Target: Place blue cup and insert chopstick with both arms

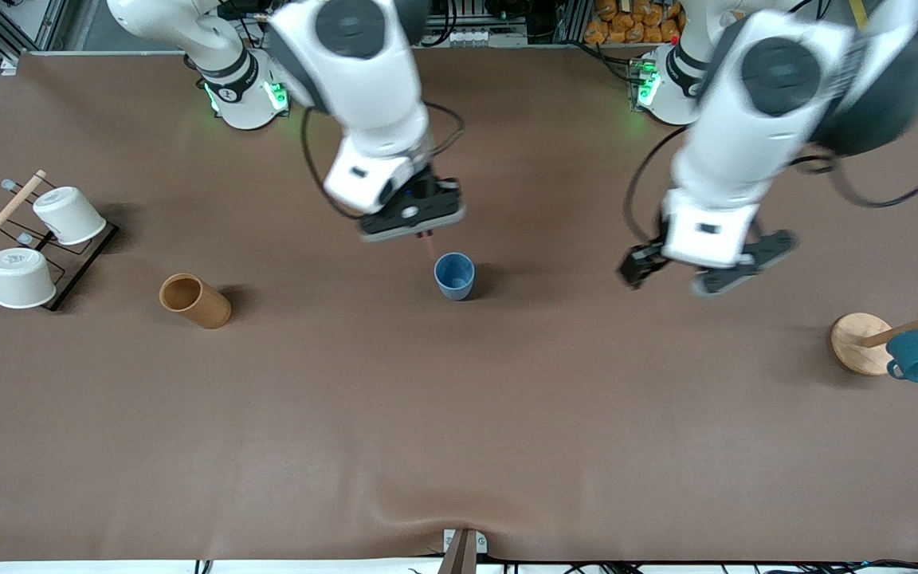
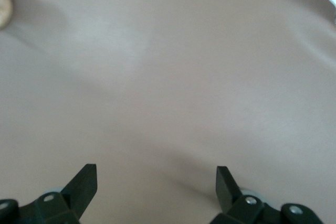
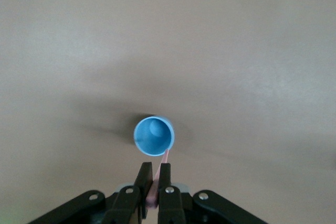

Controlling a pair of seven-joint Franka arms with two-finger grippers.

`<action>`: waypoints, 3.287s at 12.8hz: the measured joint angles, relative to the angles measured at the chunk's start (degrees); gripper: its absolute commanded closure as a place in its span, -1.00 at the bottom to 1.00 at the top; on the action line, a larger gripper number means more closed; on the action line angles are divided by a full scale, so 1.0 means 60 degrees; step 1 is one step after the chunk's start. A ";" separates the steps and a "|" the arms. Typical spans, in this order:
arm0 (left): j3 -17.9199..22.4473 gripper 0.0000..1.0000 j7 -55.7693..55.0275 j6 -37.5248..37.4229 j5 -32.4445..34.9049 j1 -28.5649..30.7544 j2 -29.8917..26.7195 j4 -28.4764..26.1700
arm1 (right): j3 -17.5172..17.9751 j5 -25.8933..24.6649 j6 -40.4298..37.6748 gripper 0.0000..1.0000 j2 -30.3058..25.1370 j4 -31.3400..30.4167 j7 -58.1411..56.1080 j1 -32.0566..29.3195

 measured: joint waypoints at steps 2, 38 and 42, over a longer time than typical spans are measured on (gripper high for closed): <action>0.0000 -1.00 0.1209 -0.0851 -0.0323 0.0677 -0.0223 0.0471 | -0.0010 -0.0212 0.0355 1.00 0.0316 -0.0085 0.0441 0.0321; 0.1830 -1.00 0.7663 -0.2557 -0.1160 0.1362 -0.1807 0.0271 | -0.0386 -0.0903 -0.1068 -1.00 -0.0468 -0.0626 -0.1798 -0.2666; 0.1843 -1.00 0.7873 -0.2557 -0.1159 0.1384 -0.1879 0.0275 | -0.0388 -0.0109 -0.2072 -1.00 -0.1229 -0.0613 -0.3347 -0.4686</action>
